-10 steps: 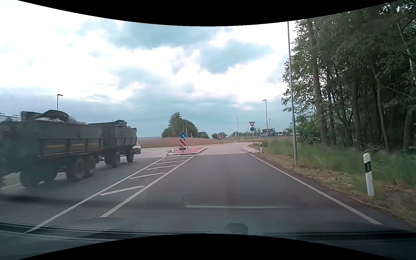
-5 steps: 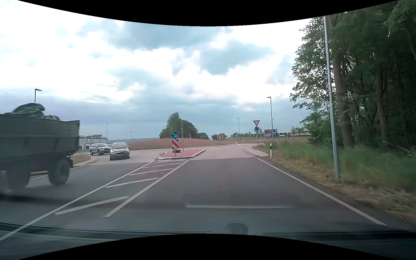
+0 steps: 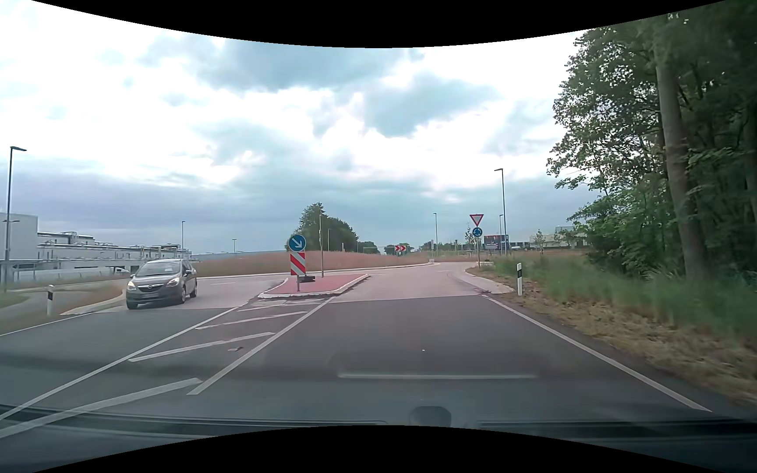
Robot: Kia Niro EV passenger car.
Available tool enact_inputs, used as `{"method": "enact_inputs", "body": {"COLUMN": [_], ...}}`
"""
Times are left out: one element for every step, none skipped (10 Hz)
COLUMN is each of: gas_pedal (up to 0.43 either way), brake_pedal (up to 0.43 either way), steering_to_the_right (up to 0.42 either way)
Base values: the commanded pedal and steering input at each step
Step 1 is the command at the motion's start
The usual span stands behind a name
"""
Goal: Follow the waypoints while adhering to traffic rules and regulations
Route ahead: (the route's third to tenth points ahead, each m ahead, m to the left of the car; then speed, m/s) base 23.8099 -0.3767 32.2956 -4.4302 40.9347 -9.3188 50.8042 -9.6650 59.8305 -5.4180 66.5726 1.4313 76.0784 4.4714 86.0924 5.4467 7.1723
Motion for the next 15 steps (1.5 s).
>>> {"method": "enact_inputs", "body": {"gas_pedal": [0.118, 0.118, 0.118, 0.118, 0.130, 0.130, 0.130, 0.157, 0.177, 0.177, 0.177, 0.177, 0.177, 0.189, 0.197], "brake_pedal": [0.000, 0.000, 0.000, 0.000, 0.000, 0.000, 0.000, 0.000, 0.000, 0.000, 0.000, 0.000, 0.000, 0.000, 0.000], "steering_to_the_right": [-0.001, 0.000, 0.000, 0.002, 0.005, 0.005, 0.005, 0.003, 0.004, 0.007, 0.011, 0.011, 0.010, 0.010, 0.011]}}
